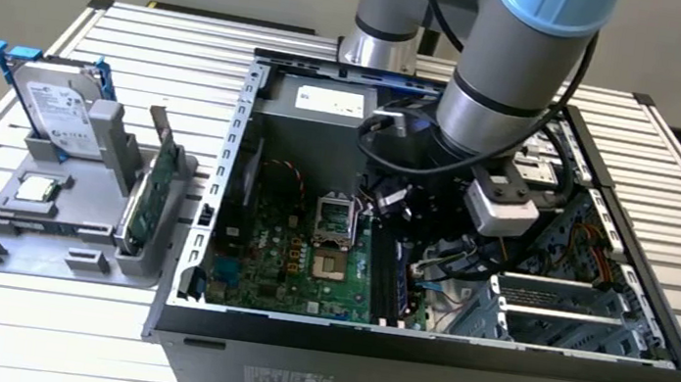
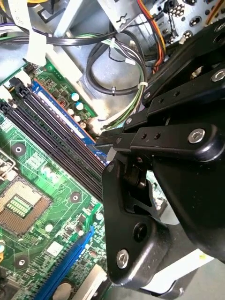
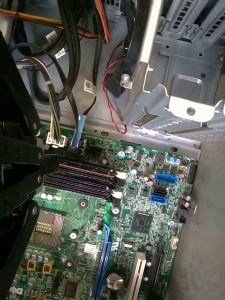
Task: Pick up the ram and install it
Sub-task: 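Press down the ram until it locks into place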
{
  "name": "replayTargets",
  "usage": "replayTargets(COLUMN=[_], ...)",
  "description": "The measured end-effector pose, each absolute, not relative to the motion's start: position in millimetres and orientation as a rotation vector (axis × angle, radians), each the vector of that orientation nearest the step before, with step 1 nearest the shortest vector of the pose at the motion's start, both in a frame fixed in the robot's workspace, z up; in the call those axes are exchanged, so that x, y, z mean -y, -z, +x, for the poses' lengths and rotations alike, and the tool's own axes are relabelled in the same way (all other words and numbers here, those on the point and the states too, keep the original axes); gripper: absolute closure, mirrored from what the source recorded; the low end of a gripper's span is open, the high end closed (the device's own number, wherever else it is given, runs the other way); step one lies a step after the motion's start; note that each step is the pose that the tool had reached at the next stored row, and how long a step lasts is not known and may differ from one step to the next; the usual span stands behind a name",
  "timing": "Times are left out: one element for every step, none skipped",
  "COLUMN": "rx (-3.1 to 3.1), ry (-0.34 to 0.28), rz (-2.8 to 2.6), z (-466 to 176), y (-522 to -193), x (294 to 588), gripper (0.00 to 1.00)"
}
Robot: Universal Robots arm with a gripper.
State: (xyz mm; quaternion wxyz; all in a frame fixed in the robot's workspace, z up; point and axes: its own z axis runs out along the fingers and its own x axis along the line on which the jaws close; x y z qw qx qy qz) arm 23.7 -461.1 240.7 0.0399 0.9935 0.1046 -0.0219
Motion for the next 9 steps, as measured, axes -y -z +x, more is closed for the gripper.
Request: replayTargets(rx=[-0.332,-0.343,-0.354,-0.363,-0.372,-0.38,-0.388,-0.394,-0.396], ry=[0.067,0.067,0.066,0.066,0.066,0.065,0.065,0.065,0.065], rz=[3.043,3.041,3.04,3.039,3.038,3.037,3.036,3.035,3.034], z=[23.7,23.6,23.6,23.5,23.5,23.5,23.4,23.4,23.4], y=[-240.6,-240.7,-240.7,-240.6,-240.7,-240.7,-240.7,-240.7,-240.8], x=[461.1,461.0,461.0,460.9,460.9,460.9,460.9,460.9,460.9], gripper=[1.0,1.0,1.0,1.0,1.0,1.0,1.0,1.0,1.0])
